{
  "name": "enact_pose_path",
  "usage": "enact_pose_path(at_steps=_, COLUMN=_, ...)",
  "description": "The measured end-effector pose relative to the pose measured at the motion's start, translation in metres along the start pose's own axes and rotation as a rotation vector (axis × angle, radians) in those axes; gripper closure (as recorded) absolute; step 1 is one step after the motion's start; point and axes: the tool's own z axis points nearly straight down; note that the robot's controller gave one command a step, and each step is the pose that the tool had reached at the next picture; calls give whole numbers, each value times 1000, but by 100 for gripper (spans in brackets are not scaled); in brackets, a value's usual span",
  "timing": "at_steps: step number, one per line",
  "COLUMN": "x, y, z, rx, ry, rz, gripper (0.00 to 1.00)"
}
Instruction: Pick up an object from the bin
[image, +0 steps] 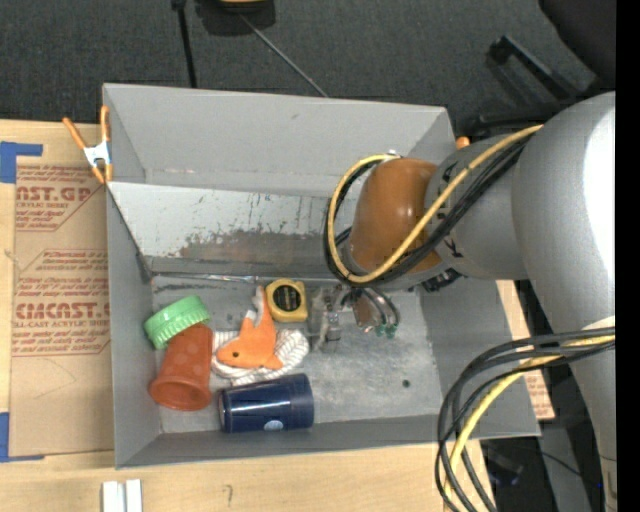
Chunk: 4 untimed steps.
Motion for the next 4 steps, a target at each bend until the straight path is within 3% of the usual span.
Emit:
enact_pose_path(at_steps=1, x=0, y=0, z=0, rx=0, ry=2, rz=0, gripper=0)
enact_pose_path(at_steps=2, x=0, y=0, z=0, rx=1, ry=2, rz=0, gripper=0)
enact_pose_path(at_steps=3, x=18, y=37, z=-6, rx=3, ry=3, rz=-45, gripper=0)
enact_pose_path(at_steps=4, x=25, y=70, z=-4, rx=1, ry=-3, rz=-198, gripper=0)
